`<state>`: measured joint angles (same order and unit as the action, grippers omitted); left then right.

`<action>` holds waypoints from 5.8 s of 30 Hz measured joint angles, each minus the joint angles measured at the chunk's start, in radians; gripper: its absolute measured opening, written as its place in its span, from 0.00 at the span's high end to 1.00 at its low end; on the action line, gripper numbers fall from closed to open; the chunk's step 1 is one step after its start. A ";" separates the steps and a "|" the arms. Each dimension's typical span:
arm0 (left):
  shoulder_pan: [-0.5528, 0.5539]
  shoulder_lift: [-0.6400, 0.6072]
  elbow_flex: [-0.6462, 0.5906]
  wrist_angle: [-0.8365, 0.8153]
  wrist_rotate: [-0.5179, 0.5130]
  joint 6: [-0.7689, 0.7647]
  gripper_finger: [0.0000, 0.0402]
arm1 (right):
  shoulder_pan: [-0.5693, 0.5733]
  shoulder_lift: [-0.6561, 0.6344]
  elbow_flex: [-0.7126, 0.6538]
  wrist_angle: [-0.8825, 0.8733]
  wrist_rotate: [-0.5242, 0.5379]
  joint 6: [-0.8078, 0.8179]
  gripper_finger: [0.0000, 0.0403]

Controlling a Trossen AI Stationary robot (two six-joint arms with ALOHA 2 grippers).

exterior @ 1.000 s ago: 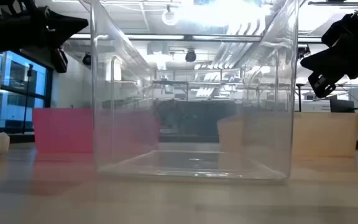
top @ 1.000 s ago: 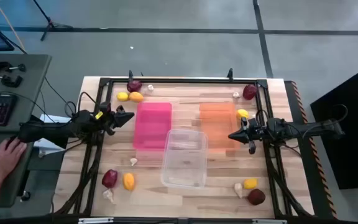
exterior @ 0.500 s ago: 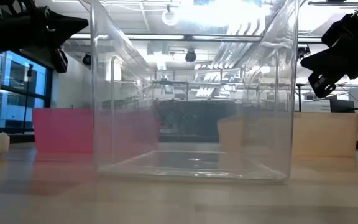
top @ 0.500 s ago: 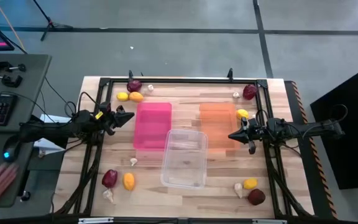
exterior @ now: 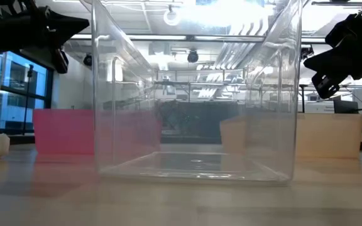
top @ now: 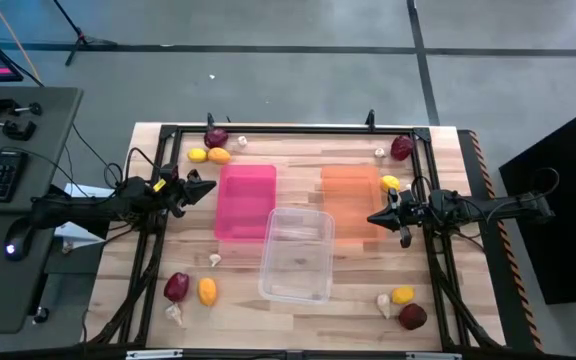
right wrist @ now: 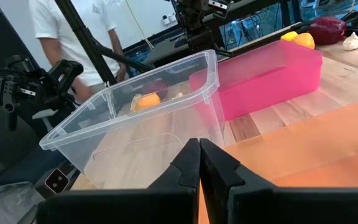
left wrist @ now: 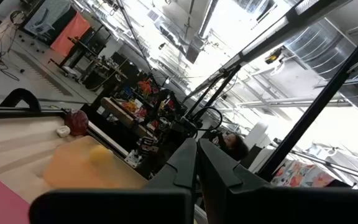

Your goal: Sort produce into baskets

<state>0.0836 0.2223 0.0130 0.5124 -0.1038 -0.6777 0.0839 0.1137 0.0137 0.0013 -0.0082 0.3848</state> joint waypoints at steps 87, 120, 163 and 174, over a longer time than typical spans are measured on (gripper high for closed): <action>0.002 0.006 0.000 0.156 -0.691 -0.135 0.99 | 0.000 0.000 0.000 0.000 0.004 0.000 1.00; 0.750 0.942 0.898 -1.550 -0.088 0.386 0.99 | 0.000 0.000 0.000 0.000 0.002 0.000 1.00; 0.790 1.425 0.900 -1.319 -0.322 0.976 0.28 | 0.000 0.000 0.000 0.000 0.000 0.000 1.00; 0.779 1.525 0.934 -1.336 -0.358 0.996 0.29 | 0.000 0.000 0.000 0.000 0.004 0.000 1.00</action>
<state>0.8622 1.7478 0.9470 -0.8241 -0.4618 0.3186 0.0838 0.1139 0.0139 0.0016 -0.0044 0.3847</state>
